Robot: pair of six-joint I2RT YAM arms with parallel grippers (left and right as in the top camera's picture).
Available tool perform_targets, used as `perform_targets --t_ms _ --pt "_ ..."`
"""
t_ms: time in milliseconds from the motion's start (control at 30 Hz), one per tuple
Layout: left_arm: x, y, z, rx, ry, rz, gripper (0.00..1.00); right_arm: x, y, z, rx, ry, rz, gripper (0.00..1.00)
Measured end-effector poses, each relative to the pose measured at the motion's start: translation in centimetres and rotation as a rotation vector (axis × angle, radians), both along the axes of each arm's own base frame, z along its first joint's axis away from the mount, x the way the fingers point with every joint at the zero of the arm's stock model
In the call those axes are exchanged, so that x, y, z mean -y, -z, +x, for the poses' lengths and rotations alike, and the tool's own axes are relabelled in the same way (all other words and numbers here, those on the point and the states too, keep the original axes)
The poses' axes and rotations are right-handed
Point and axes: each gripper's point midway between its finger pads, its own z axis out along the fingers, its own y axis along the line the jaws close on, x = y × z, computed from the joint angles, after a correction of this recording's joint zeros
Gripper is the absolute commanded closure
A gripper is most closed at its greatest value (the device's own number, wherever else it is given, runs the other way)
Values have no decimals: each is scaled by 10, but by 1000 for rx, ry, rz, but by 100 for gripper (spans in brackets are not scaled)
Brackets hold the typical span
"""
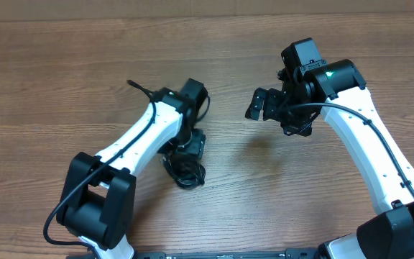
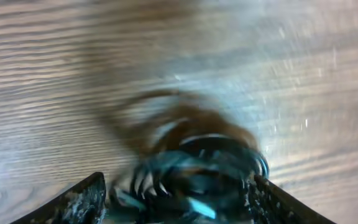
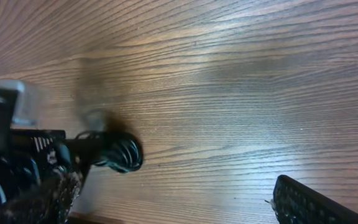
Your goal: Untangle cables
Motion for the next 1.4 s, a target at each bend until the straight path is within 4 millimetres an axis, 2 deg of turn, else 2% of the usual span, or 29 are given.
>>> perform_targets --t_ms 33,133,233,300,400,533,667,900,1067,1133,1167,1200,1233,1333,1367,1400 --pt "-2 0 2 2 -31 2 28 0 0 0 0 -1 0 0" --pt "-9 0 4 3 -105 10 37 -3 -1 1 7 -7 5 0" --pt "-6 0 3 -3 -128 0 56 -5 -1 3 17 -9 12 0" --pt "-1 -1 1 -17 -143 -25 62 -5 -2 4 21 -9 15 0" --pt "5 -1 -2 -29 -169 -44 77 -7 -3 5 27 -10 25 0" --pt "8 -1 -4 -29 -193 -41 85 -8 -3 5 27 -14 25 0" --pt "9 -1 -1 -20 -236 -41 62 -15 -3 1 27 -36 26 0" --pt "10 0 5 8 -271 -45 59 -25 -4 0 42 -65 32 0" --pt "4 6 1 1 -366 -15 59 -28 -5 3 57 -70 40 0" --pt "4 8 -1 -7 -387 -11 49 -29 -5 3 56 -70 43 0" --pt "4 9 -1 -4 -381 -15 49 -29 -5 3 56 -70 43 0" --pt "5 9 1 2 -361 -21 57 -29 -5 3 56 -70 43 0" --pt "5 9 1 4 -333 -23 57 -29 -5 3 55 -70 43 0" --pt "0 3 -6 -51 -263 -30 46 -29 -5 2 55 -70 43 0" --pt "-4 -2 -7 -68 -260 -26 43 -29 -5 3 56 -71 44 0" --pt "-9 -12 -4 -76 -265 -29 36 -29 -5 2 54 -72 45 0"
